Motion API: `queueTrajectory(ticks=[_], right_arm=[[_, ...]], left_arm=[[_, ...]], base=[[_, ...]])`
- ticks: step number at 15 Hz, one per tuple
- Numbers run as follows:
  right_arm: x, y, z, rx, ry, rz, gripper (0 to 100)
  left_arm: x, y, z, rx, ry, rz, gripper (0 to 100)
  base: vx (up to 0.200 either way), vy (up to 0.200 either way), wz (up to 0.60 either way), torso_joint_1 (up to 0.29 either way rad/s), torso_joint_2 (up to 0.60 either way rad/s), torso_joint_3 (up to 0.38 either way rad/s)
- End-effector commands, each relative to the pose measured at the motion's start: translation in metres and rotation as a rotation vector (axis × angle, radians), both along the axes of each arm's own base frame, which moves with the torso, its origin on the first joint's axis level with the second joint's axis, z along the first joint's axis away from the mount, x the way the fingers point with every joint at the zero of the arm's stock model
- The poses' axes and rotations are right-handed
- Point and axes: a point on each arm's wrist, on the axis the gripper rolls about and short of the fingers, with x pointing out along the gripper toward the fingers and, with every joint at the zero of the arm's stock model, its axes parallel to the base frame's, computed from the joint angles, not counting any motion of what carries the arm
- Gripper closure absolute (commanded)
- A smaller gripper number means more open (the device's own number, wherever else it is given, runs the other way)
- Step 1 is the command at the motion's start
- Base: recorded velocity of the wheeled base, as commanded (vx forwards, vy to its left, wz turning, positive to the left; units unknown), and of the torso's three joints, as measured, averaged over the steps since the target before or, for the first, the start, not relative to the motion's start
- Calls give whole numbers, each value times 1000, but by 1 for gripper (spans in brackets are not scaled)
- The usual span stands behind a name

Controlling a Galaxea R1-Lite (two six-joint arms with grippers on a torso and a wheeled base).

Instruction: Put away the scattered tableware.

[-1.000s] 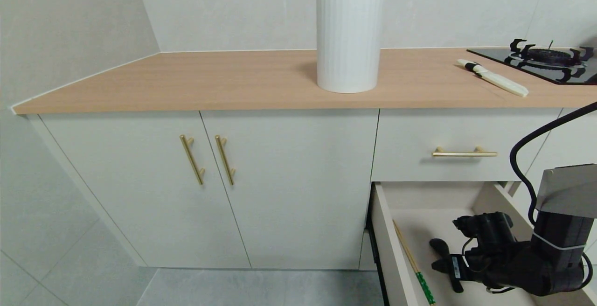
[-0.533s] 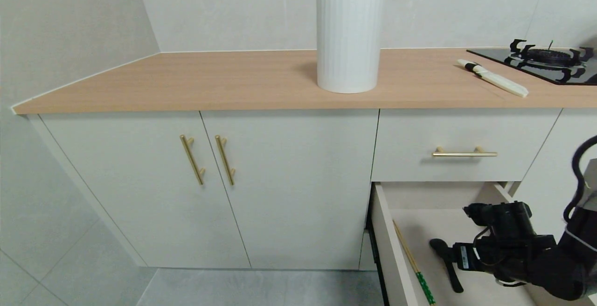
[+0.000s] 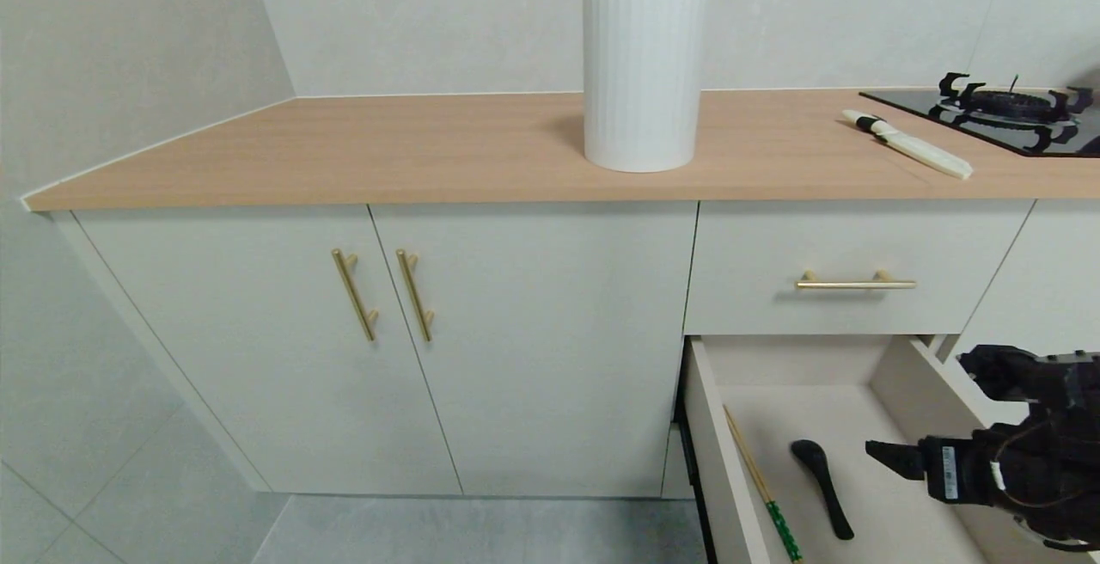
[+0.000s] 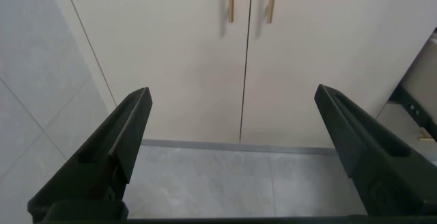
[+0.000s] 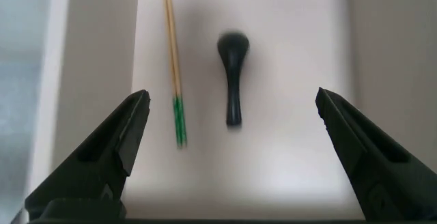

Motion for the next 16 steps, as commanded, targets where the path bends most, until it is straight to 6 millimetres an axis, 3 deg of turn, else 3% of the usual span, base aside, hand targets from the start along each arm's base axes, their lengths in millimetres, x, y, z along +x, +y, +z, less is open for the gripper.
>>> queueTrajectory(ticks=[1, 5, 11, 16], right_arm=[[-44, -7, 34, 19, -99, 4, 0], [-65, -9, 35, 18, -84, 13, 0], [-88, -11, 28, 51, 47, 78, 0], [-104, -12, 28, 60, 174, 116, 0]], left_arm=[[0, 0, 0, -6, -1, 2, 0], [0, 0, 0, -9, -1, 2, 0], [0, 0, 0, -9, -1, 2, 0], [0, 0, 0, -9, -1, 2, 0]], base=[[0, 0, 0, 0, 0, 0], [0, 0, 0, 0, 0, 0], [-200, 0, 0, 2, 2, 3], [0, 0, 0, 0, 0, 0]])
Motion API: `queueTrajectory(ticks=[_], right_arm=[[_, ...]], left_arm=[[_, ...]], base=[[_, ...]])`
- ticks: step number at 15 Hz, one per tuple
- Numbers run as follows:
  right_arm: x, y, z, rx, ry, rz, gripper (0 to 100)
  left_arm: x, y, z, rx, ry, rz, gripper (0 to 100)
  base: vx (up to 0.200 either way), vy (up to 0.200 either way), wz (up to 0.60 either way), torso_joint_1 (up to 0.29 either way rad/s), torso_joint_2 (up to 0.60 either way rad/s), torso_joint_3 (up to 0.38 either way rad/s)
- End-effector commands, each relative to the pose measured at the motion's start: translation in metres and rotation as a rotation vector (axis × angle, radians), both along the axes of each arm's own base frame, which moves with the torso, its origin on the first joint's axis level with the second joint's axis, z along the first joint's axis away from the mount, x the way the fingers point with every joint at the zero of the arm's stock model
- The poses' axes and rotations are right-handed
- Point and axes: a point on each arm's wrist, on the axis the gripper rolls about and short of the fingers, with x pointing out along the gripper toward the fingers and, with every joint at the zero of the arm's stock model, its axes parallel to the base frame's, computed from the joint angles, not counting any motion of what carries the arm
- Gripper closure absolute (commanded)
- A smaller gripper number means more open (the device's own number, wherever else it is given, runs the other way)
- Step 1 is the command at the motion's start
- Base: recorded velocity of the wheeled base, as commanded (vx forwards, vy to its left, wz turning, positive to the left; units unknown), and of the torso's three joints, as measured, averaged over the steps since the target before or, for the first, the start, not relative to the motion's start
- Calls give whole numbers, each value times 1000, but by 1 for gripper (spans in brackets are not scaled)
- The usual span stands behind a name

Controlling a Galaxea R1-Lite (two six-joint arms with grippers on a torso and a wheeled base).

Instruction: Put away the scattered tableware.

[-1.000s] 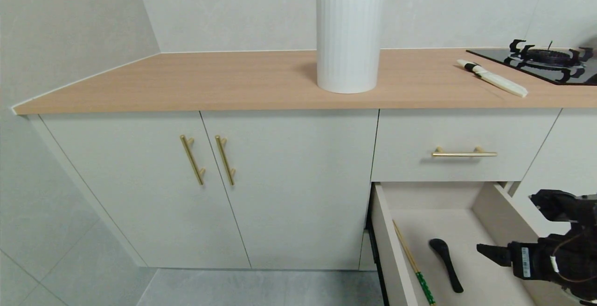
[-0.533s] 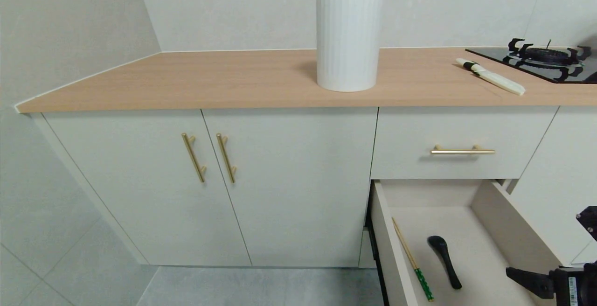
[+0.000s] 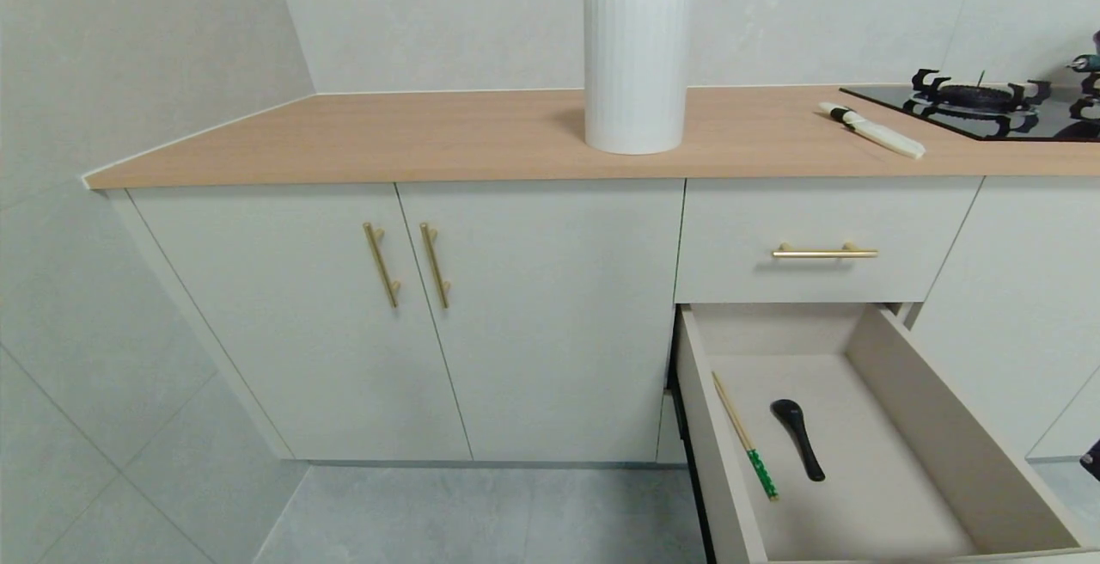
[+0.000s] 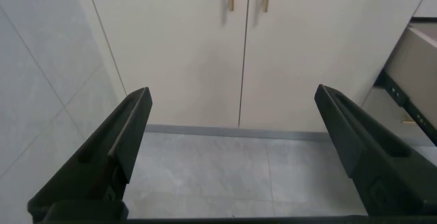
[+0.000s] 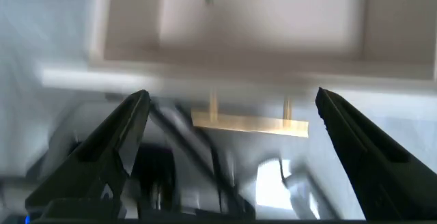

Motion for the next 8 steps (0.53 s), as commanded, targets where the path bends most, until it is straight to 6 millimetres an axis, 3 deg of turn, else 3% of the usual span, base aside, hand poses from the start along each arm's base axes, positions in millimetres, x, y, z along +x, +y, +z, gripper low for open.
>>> queueTrajectory(ticks=[1, 4, 7, 8], right_arm=[[-10, 0, 4, 13, 0, 51, 0], [-21, 2, -7, 13, 169, 112, 0], [-10, 6, -16, 3, 273, 131, 0], [5, 9, -24, -9, 341, 127, 0]], left_arm=[[0, 0, 0, -1, 0, 1, 0], [0, 0, 0, -1, 0, 1, 0], [0, 0, 0, -1, -2, 1, 0], [0, 0, 0, -1, 0, 1, 0]], base=[[0, 0, 0, 0, 0, 0], [0, 0, 0, 0, 0, 0], [0, 0, 0, 0, 0, 0], [0, 0, 0, 0, 0, 0]])
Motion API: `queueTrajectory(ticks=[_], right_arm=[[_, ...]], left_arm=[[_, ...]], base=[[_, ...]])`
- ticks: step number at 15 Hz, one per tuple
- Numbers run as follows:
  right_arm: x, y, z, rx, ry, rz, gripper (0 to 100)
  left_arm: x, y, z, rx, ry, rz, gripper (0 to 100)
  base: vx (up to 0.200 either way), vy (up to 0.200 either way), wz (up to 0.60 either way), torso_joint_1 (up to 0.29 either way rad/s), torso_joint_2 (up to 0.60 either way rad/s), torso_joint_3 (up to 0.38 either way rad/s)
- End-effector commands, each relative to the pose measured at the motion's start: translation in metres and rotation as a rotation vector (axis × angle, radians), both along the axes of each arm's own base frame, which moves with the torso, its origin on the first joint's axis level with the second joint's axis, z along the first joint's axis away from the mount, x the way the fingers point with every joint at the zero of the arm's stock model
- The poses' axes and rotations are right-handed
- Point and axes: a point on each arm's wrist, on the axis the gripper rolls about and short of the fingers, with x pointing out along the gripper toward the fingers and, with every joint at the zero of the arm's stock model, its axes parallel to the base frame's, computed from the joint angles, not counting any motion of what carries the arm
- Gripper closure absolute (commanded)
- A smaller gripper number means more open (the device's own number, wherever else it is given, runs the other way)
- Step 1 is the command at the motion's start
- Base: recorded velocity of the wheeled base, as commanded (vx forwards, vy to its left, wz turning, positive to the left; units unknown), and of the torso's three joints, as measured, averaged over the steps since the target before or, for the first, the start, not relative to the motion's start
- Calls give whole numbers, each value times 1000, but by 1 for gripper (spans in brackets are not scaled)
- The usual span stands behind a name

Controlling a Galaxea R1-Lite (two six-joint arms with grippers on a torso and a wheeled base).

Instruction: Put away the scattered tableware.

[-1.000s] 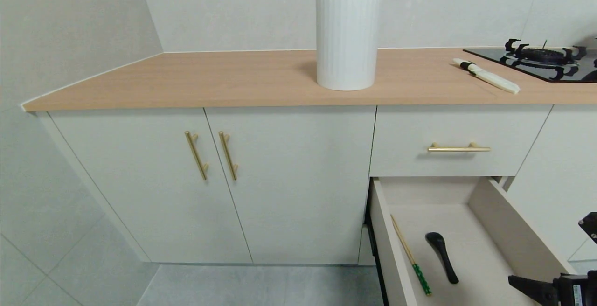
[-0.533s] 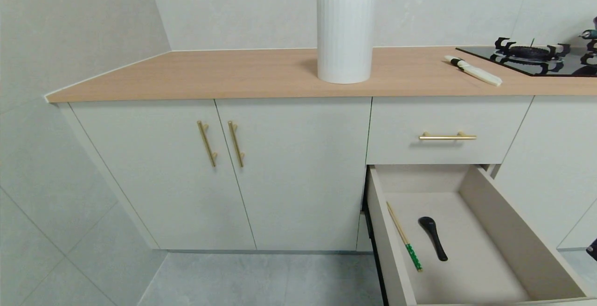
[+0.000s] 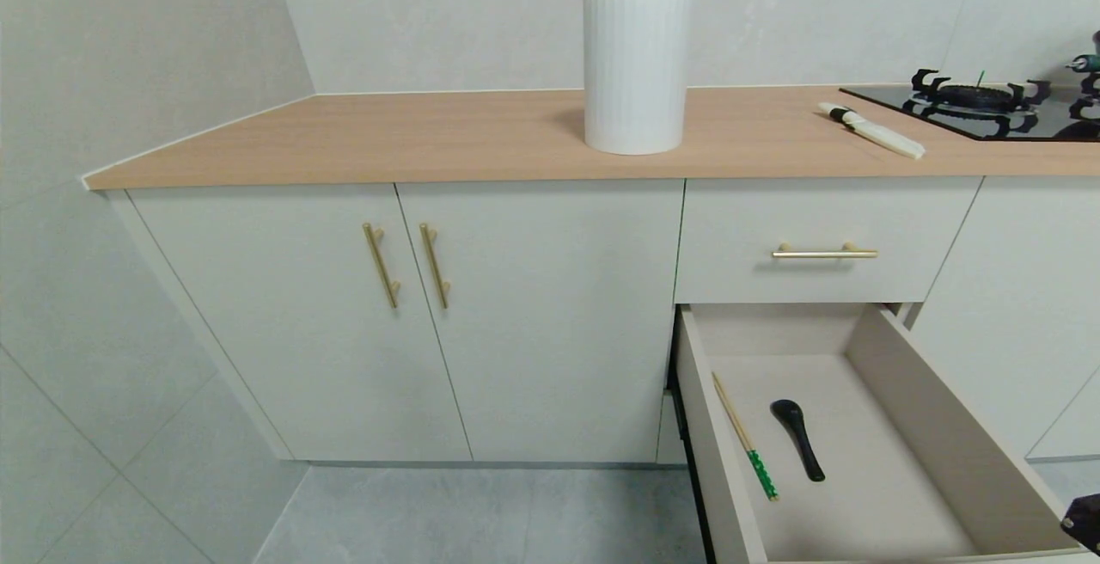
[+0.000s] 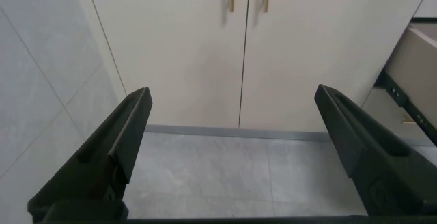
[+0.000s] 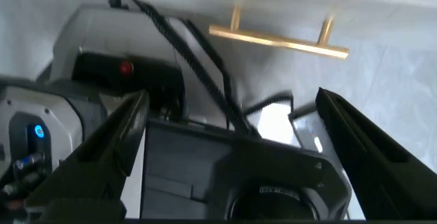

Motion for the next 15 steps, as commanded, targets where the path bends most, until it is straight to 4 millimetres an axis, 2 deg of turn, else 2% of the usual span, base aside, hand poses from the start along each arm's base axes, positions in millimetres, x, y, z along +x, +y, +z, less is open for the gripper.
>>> queueTrajectory(ticks=[1, 6, 9, 15], right_arm=[[29, 7, -20, -35, 146, 3, 0], [57, 13, -35, -51, 148, -11, 0], [65, 14, -37, -101, 97, -39, 0], [83, 17, -35, -72, -34, -48, 0]], left_arm=[[0, 0, 0, -1, 0, 0, 0], [0, 0, 0, -1, 0, 0, 0], [0, 0, 0, -1, 0, -1, 0], [0, 0, 0, -1, 0, 0, 0]], base=[[0, 0, 0, 0, 0, 0], [0, 0, 0, 0, 0, 0], [0, 0, 0, 0, 0, 0], [0, 0, 0, 0, 0, 0]])
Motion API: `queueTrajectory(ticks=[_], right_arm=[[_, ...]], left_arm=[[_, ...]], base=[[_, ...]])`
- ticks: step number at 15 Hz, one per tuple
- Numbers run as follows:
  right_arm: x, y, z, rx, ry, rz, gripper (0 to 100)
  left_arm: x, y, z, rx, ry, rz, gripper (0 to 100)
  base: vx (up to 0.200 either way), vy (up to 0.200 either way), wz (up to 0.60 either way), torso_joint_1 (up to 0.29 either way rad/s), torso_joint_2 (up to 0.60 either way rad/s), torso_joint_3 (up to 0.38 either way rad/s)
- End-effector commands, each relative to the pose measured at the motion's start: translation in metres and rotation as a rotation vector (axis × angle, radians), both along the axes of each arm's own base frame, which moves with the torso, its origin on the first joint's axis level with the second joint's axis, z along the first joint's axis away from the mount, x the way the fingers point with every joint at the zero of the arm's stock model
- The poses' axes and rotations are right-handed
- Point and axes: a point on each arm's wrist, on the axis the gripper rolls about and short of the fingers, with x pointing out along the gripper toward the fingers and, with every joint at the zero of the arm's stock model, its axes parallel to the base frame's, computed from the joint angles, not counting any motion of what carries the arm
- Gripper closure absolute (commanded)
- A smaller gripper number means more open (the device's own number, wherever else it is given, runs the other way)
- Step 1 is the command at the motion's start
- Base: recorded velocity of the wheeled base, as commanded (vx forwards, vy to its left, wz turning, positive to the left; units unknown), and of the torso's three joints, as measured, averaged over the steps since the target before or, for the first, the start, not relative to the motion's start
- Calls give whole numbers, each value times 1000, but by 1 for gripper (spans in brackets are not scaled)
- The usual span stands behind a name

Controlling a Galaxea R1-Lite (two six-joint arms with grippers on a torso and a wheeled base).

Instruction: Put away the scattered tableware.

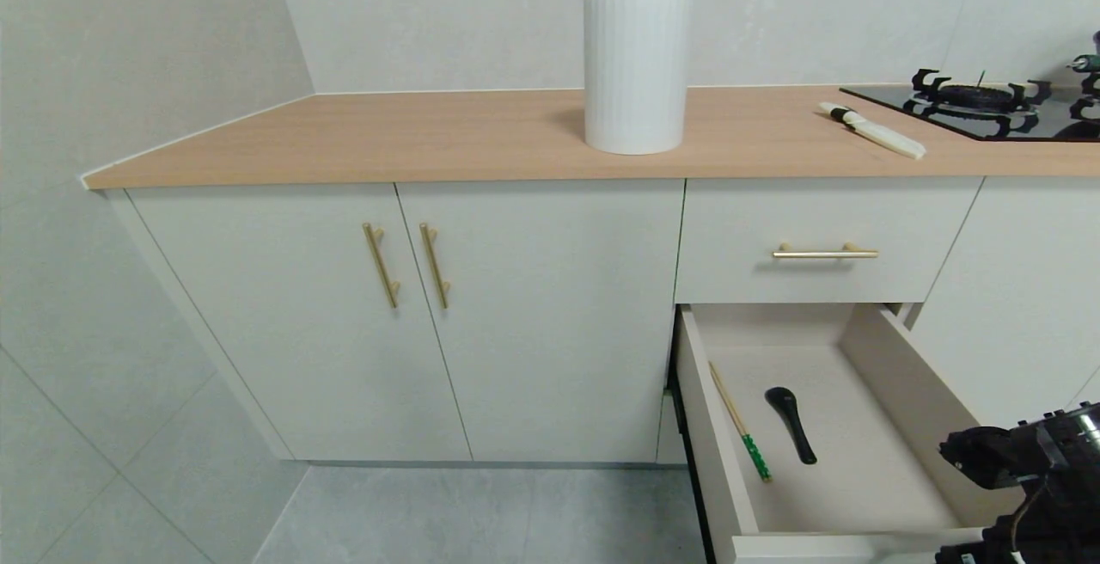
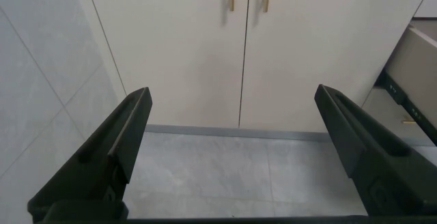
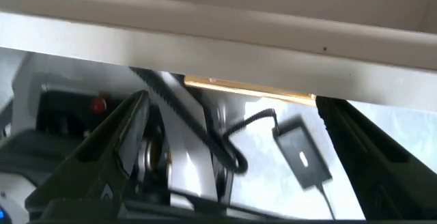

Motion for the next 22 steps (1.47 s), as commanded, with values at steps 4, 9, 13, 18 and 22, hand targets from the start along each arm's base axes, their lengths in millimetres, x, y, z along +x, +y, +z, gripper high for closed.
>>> queueTrajectory(ticks=[4, 9, 13, 18, 22], right_arm=[[23, 5, -13, 10, -44, 1, 0], [49, 11, -32, 38, -175, 2, 0], [67, 14, -43, 44, -252, -10, 0], [94, 9, -54, 65, -418, -57, 0], [108, 8, -63, 81, -531, -71, 0]], left_arm=[[0, 0, 0, 0, 0, 1, 0], [0, 0, 0, 0, 0, 1, 0], [0, 0, 0, 0, 0, 1, 0], [0, 0, 0, 0, 0, 1, 0], [0, 0, 0, 0, 0, 1, 0]], base=[[0, 0, 0, 0, 0, 0], [0, 0, 0, 0, 0, 0], [0, 0, 0, 0, 0, 0], [0, 0, 0, 0, 0, 0], [0, 0, 0, 0, 0, 0]])
